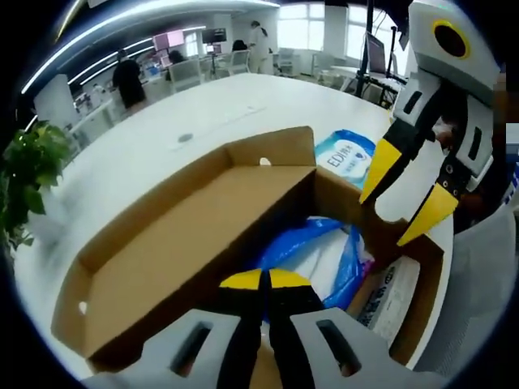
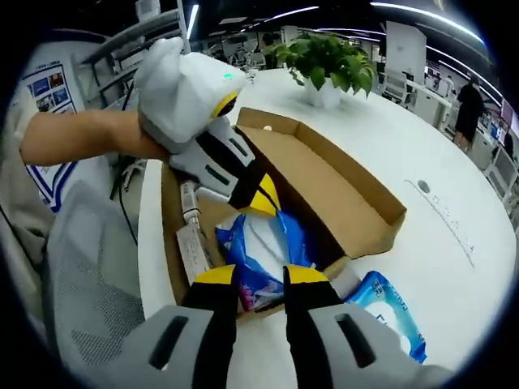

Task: Operate the shoe box by opening the lid, removing the specified soft item, and placing it in the target area until the item is outside and the box remains undamaged.

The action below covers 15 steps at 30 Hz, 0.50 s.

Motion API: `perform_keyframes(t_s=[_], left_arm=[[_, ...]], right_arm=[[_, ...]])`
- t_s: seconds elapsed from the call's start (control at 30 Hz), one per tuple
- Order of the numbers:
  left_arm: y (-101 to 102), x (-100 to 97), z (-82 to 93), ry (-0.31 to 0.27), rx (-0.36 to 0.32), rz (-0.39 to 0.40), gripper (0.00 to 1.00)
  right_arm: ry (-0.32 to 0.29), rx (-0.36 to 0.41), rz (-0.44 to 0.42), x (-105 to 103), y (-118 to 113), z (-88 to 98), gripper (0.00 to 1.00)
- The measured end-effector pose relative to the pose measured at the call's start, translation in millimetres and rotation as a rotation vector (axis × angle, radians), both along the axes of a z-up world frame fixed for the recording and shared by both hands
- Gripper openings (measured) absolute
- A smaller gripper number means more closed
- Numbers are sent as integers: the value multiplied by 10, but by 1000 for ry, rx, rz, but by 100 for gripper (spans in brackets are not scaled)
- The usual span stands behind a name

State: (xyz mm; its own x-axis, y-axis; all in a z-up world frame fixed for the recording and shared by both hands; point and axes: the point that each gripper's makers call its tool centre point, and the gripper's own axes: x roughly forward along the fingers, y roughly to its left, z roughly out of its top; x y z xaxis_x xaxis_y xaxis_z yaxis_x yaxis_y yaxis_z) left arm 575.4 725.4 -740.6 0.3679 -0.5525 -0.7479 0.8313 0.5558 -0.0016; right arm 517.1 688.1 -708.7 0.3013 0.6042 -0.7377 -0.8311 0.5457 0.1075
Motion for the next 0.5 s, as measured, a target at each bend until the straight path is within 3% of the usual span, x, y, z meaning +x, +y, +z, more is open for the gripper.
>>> perform_keyframes(t_s=[0.27,0.5], left_arm=[[10,-11,9,8,-19,4,0],[21,-18,26,11,-31,9,0]], right_arm=[[22,-116,105,-47,132,-221,19],[25,-187,130,-13,166,-346,16]])
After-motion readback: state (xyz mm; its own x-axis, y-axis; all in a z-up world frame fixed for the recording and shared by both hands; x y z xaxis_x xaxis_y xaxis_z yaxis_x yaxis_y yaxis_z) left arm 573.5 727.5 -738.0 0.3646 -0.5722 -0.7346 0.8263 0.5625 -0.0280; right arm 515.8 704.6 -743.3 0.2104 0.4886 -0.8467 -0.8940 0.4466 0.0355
